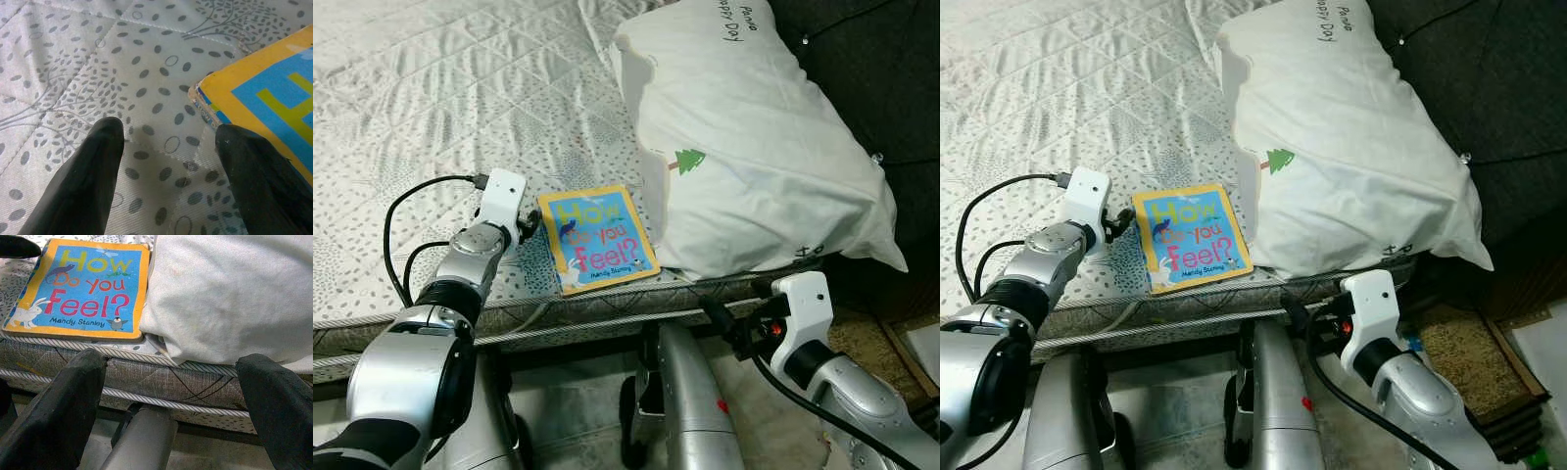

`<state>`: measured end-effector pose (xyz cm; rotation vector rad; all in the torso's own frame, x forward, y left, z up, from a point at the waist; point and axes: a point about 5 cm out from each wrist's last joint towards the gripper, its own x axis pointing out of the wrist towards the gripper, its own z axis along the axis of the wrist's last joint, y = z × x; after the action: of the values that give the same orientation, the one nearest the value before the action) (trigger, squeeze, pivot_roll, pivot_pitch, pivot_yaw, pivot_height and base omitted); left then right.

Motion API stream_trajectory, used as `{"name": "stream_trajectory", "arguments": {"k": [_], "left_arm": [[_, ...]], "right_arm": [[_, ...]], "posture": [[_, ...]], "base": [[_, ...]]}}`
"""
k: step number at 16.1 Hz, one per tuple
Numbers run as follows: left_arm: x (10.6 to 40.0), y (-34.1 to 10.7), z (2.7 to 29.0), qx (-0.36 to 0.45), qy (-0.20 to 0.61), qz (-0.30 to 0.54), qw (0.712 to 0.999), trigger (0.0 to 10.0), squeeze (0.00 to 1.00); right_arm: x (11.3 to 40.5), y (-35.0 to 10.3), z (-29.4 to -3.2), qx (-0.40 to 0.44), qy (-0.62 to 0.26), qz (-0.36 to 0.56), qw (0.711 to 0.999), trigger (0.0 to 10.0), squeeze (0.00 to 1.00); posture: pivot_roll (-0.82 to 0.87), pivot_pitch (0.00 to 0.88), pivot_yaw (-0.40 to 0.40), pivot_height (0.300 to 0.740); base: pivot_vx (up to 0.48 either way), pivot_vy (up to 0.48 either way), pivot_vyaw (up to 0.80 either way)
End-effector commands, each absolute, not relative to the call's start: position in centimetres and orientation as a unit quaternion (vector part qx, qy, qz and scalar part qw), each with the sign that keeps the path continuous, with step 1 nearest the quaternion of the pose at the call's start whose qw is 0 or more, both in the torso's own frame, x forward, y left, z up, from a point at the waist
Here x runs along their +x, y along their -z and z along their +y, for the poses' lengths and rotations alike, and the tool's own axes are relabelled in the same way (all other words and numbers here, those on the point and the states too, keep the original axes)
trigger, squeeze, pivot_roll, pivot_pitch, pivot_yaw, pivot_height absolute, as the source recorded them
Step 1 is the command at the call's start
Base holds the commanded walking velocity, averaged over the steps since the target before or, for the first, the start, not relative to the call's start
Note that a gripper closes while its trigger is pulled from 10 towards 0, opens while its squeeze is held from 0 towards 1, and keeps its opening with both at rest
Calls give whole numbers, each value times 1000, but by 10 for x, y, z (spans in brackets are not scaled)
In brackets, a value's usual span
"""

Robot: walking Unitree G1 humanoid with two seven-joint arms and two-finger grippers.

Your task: Clean up the room

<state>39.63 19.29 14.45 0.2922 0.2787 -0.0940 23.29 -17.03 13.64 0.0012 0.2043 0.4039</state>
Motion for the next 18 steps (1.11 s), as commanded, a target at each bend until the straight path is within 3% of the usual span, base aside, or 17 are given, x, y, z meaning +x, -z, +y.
{"name": "stream_trajectory", "arguments": {"k": [1,7,10,12,15,18], "left_arm": [[397,-144,189,150,54,140,977,10000,0],[391,-149,225,109,-30,105,988,10000,0],[384,-148,215,70,-17,57,996,10000,0],[365,-143,187,25,9,21,999,10000,0],[341,-129,126,-36,80,5,996,10000,0],[325,-115,96,-53,125,19,991,10000,0]], "right_arm": [[233,-134,-176,-5,-186,106,977,10000,0],[244,-132,-170,2,-185,92,978,10000,0],[251,-130,-165,1,-179,89,980,10000,0],[256,-128,-164,-1,-173,85,981,10000,0],[263,-133,-160,13,-165,61,984,10000,0],[264,-136,-161,14,-161,51,986,10000,0]], "posture": [[-192,233,-119,527],[-143,208,-108,527],[-109,197,-104,527],[-95,191,-101,527],[-85,181,-95,527],[-85,177,-89,527]], "base": [[0,0,0],[0,0,0],[0,0,0],[0,0,0],[0,0,0],[0,0,0]]}}
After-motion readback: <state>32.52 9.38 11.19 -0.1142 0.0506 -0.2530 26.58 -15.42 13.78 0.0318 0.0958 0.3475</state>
